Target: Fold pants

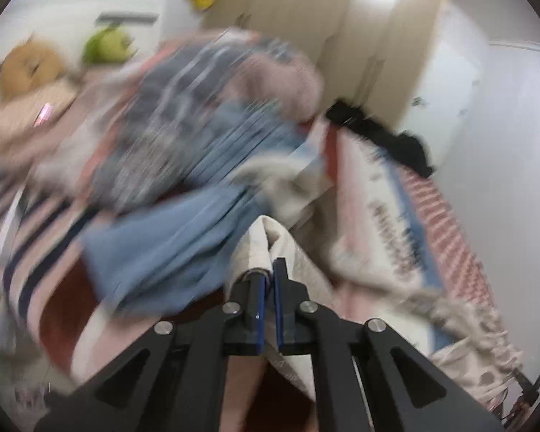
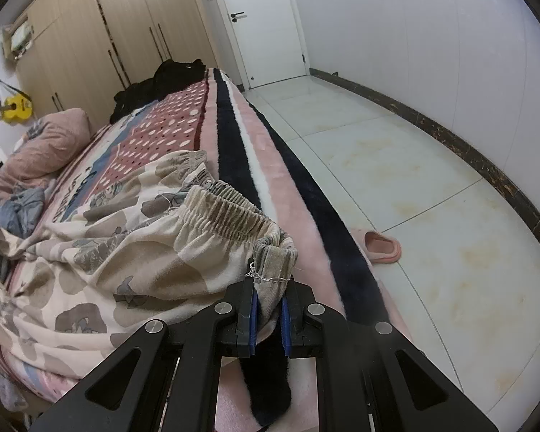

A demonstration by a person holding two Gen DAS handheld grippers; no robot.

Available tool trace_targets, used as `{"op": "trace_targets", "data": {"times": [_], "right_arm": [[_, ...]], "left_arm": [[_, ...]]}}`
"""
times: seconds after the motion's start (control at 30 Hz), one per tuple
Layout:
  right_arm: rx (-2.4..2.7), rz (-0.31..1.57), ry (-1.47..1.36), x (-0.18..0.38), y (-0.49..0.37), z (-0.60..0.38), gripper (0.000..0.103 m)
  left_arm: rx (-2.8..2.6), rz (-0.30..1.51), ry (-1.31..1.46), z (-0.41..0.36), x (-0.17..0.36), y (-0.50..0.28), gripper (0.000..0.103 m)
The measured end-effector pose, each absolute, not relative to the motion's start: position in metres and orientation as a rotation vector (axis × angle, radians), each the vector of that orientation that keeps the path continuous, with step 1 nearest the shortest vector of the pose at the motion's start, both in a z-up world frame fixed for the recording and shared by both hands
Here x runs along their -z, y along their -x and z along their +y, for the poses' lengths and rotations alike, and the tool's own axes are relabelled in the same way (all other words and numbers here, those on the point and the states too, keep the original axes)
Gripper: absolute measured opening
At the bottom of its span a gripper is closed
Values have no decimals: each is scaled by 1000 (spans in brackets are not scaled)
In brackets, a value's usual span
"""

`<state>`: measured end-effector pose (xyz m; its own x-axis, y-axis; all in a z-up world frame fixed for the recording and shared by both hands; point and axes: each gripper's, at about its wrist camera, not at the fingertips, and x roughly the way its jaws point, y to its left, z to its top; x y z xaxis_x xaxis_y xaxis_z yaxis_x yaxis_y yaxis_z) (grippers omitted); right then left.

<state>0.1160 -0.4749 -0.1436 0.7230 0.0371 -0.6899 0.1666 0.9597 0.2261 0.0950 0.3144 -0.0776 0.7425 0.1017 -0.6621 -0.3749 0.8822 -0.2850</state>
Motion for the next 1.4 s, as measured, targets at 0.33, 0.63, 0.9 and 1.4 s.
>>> {"op": "trace_targets", "data": {"times": [0.33, 0.63, 0.9, 1.4], "right_arm": [[87, 790, -242, 144, -120, -472, 10], [203, 773, -159, 102, -90, -489, 40], [31, 672, -75, 46, -132, -455, 54], [-120, 961, -34, 122, -301, -419, 55]], "left_arm": [[-567, 867, 444, 400, 184, -28, 22], [-353, 665, 273, 319, 78, -76, 73], [-156, 755, 339, 271, 94, -191, 73], [-252, 759, 464, 290, 139, -278, 4]]}}
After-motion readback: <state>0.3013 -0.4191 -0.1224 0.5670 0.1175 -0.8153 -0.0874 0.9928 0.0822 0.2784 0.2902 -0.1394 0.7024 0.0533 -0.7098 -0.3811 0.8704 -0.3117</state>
